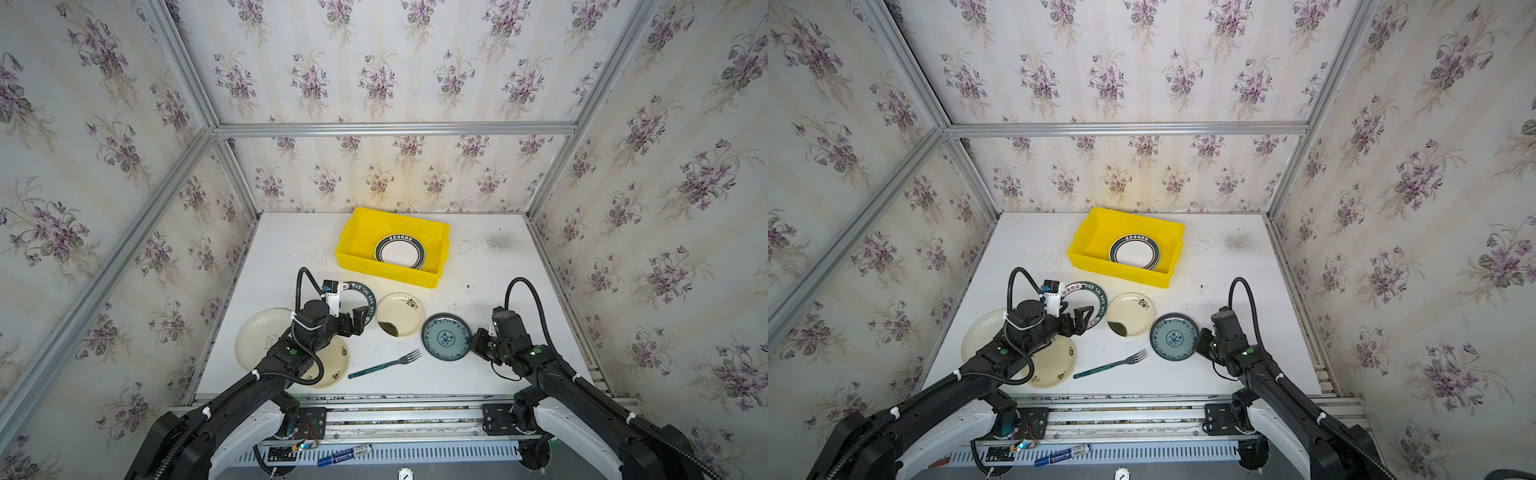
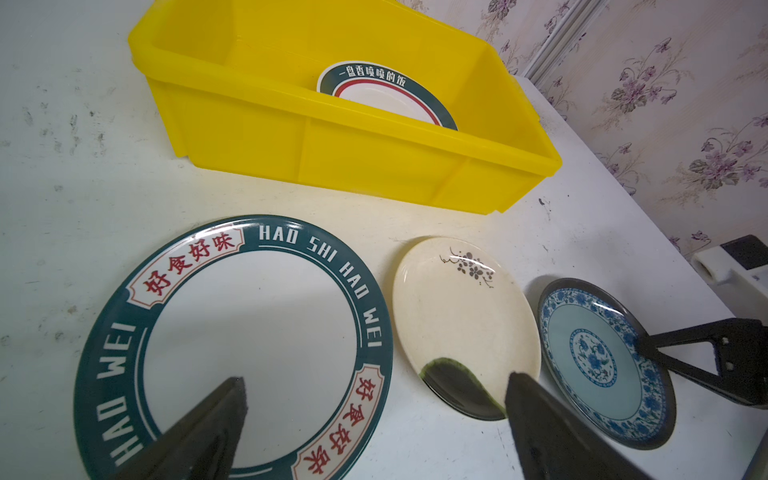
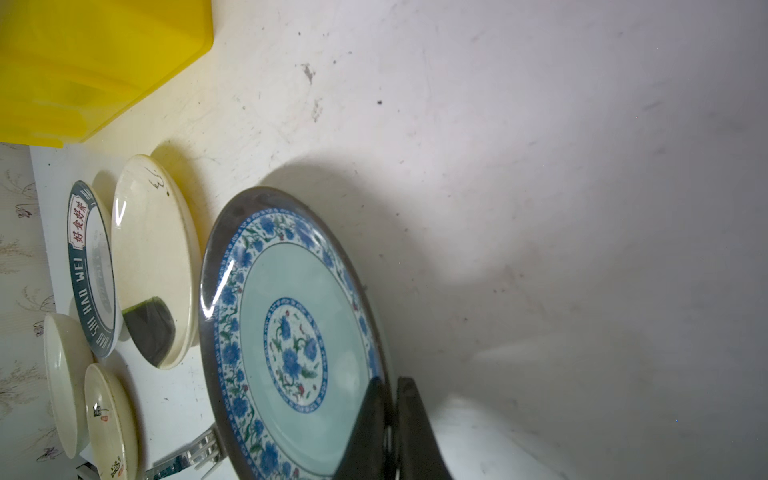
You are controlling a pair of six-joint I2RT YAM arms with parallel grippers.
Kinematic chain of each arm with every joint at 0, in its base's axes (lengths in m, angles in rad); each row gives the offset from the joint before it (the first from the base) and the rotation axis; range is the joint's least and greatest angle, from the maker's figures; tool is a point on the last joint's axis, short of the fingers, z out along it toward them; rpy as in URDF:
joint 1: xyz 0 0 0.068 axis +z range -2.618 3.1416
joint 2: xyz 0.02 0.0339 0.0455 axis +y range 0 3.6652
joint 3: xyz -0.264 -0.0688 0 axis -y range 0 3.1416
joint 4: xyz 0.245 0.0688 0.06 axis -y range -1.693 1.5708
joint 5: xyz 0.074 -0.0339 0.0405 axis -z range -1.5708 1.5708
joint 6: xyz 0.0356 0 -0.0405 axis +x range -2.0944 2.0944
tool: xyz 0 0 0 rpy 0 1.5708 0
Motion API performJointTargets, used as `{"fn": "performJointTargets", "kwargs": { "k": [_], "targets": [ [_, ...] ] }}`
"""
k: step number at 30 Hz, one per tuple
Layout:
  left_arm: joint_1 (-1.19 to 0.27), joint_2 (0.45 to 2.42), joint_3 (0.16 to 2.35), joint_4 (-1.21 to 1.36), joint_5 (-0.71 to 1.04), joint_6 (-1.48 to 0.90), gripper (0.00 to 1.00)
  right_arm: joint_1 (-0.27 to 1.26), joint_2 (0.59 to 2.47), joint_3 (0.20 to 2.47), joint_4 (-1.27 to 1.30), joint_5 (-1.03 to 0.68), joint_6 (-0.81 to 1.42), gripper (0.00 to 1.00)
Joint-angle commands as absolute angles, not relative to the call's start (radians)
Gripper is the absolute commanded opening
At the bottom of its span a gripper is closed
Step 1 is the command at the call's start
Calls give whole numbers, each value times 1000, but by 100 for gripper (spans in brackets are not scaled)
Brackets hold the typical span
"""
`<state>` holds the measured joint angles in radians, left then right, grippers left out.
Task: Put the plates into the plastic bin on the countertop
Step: 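Tilt the blue-floral plate up and lift it with the right gripper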
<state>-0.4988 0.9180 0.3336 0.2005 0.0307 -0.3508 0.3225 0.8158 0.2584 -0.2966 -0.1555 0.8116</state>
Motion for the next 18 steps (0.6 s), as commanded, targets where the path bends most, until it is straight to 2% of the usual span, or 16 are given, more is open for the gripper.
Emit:
{"fn": "performJointTargets", "kwargs": {
  "k": [1, 10, 18],
  "targets": [
    [-500, 915, 343, 217, 34, -343, 100, 321, 780, 277, -406, -84, 823, 0],
    [-500, 917, 345, 214, 37, -348, 100, 322, 682, 331, -459, -50, 845, 0],
    [-499, 912, 348, 207, 30, -350, 100, 320, 715, 431, -478, -44, 813, 0]
  ]
}}
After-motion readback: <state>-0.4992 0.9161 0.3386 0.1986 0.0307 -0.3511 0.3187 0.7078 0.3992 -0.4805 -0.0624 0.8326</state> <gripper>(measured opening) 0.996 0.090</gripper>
